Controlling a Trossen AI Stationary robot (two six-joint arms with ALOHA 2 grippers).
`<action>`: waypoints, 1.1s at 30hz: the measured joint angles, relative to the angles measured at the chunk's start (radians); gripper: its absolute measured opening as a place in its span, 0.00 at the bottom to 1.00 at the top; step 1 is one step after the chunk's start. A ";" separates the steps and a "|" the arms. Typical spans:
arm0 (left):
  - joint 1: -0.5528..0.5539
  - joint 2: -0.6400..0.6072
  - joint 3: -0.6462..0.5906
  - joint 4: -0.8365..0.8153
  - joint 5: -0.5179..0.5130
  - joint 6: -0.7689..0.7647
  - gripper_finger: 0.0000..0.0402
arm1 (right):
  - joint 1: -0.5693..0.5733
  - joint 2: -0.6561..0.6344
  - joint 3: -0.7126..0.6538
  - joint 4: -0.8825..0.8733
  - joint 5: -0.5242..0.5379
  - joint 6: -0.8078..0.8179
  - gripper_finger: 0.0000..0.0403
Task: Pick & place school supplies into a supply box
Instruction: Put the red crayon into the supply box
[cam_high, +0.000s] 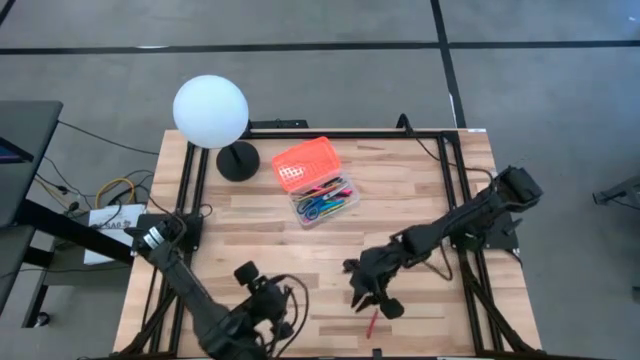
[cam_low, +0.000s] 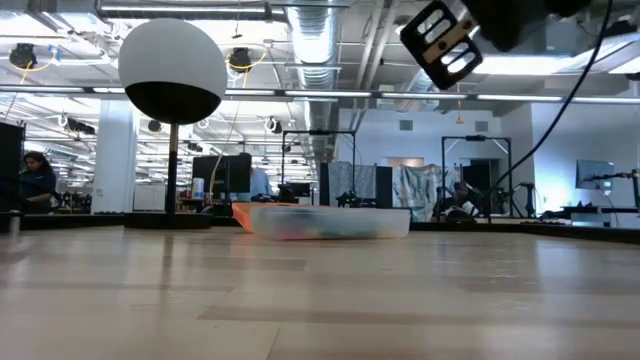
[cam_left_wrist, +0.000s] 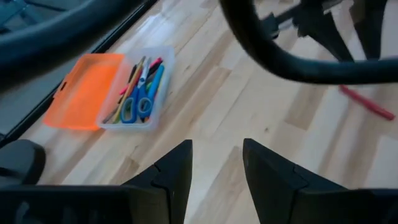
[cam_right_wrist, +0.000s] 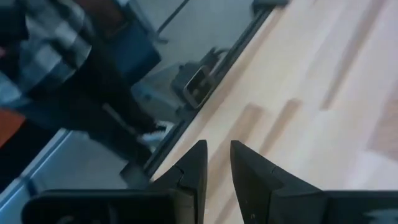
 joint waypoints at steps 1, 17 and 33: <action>-0.012 0.000 0.000 0.000 -0.006 -0.011 0.34 | 0.014 0.012 0.013 -0.023 0.000 0.000 0.16; -0.075 0.000 0.000 0.000 -0.093 -0.076 0.34 | 0.230 0.137 0.075 -0.229 0.289 -0.160 0.17; -0.074 0.000 0.000 0.000 -0.102 -0.080 0.34 | 0.241 0.204 0.071 -0.168 0.327 -0.212 0.32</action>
